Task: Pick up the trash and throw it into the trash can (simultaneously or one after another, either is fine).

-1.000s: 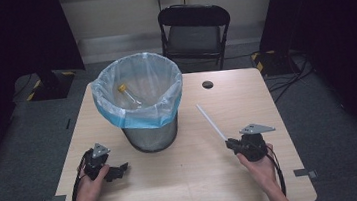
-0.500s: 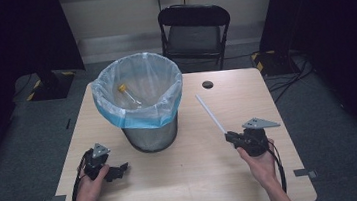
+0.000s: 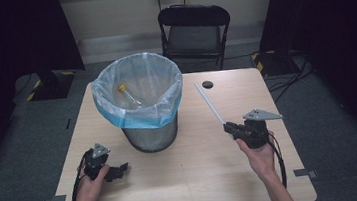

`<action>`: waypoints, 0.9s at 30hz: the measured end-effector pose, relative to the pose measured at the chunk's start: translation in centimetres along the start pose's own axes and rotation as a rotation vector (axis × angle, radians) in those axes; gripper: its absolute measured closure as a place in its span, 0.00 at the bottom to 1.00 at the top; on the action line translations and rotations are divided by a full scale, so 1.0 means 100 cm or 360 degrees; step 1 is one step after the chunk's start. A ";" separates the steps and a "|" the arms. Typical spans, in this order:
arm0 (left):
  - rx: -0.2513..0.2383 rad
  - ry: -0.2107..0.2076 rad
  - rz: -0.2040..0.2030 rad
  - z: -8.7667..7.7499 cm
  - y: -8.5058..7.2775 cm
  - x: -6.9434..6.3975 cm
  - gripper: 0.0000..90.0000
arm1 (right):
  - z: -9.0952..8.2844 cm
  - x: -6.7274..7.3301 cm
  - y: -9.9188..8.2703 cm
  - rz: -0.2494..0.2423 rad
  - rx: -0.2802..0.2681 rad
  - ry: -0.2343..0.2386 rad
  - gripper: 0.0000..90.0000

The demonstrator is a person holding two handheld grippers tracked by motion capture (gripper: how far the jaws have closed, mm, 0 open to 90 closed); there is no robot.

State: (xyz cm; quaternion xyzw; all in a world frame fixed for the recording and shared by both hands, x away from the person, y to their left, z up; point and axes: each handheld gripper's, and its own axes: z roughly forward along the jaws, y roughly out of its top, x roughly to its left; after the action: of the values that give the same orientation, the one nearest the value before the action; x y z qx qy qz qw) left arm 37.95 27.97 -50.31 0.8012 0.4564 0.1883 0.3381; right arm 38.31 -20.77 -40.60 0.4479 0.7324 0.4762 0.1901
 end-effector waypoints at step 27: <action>0.0000 0.0001 0.0000 0.000 0.000 0.000 0.00 | -0.003 0.019 0.059 -0.0048 -0.0249 0.0114 0.90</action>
State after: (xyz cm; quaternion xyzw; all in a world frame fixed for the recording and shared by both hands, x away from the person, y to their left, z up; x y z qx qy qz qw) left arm 37.95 27.97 -50.31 0.8011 0.4565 0.1884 0.3381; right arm 39.93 -18.49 -35.06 0.4033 0.7060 0.5447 0.2053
